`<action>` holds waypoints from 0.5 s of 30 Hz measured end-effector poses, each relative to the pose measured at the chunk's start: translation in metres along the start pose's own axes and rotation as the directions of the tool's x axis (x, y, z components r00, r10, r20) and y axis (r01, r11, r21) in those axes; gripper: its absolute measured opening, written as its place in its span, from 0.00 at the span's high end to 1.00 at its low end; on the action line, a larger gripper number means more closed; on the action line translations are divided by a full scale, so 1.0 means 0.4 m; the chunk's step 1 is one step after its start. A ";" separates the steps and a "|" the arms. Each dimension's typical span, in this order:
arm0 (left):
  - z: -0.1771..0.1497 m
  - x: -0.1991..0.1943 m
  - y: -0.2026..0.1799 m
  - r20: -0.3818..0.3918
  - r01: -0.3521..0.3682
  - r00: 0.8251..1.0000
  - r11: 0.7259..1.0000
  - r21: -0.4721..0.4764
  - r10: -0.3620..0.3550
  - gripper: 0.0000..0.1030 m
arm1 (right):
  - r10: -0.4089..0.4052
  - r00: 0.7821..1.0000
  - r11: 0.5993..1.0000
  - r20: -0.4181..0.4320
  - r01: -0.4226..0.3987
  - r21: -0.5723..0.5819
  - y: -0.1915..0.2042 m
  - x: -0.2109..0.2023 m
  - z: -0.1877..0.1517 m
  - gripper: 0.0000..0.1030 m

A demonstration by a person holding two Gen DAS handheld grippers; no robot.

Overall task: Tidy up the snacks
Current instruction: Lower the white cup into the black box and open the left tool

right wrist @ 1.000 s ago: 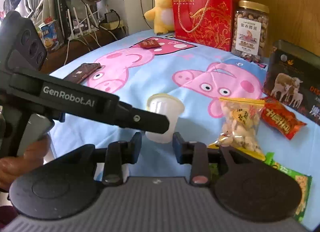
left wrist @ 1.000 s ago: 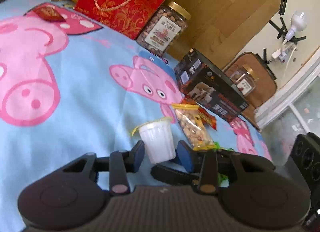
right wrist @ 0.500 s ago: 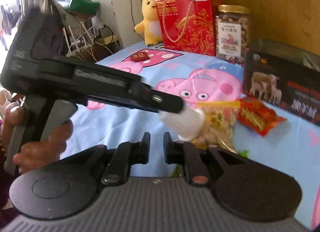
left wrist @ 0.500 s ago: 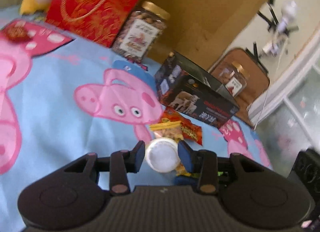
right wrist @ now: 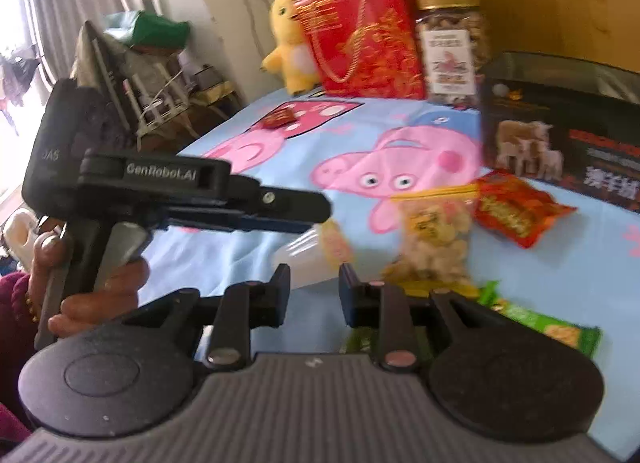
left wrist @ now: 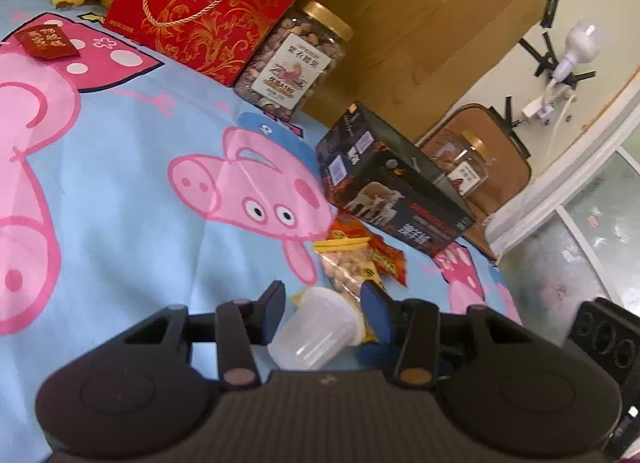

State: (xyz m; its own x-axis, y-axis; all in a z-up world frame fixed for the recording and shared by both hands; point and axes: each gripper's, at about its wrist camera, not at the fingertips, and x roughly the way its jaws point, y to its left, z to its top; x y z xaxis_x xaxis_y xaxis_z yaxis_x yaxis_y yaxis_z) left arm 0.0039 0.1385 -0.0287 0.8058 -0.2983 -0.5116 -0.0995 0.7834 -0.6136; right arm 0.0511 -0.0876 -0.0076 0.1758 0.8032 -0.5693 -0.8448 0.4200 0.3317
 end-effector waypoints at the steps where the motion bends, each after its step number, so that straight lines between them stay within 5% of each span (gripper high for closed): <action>1: -0.002 -0.006 0.000 0.000 0.008 1.000 1.000 0.006 -0.008 0.53 | 0.008 1.000 1.000 -0.011 -0.008 0.005 0.002 0.010 -0.001 0.69; 5: -0.018 -0.004 -0.006 -0.012 0.025 1.000 0.999 0.021 -0.025 0.47 | 0.000 0.999 1.000 -0.049 0.001 0.026 0.004 0.062 0.003 0.65; 10: -0.026 0.050 -0.004 -0.066 0.013 0.998 1.000 -0.010 -0.013 0.50 | -0.035 0.999 0.999 -0.009 0.035 0.028 0.001 0.088 0.025 0.47; 15: -0.021 0.055 -0.015 -0.046 -0.019 0.999 1.000 -0.008 0.018 0.49 | -0.050 0.999 0.998 0.014 0.049 0.042 -0.013 0.100 0.027 0.55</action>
State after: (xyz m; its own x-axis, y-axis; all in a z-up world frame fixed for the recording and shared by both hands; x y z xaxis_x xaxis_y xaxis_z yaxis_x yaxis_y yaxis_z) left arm 0.0172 0.1228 -0.0414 0.7762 -0.3087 -0.5498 -0.1195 0.7842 -0.6089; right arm 0.0681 -0.0532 -0.0240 0.2245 0.7869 -0.5748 -0.8130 0.4764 0.3347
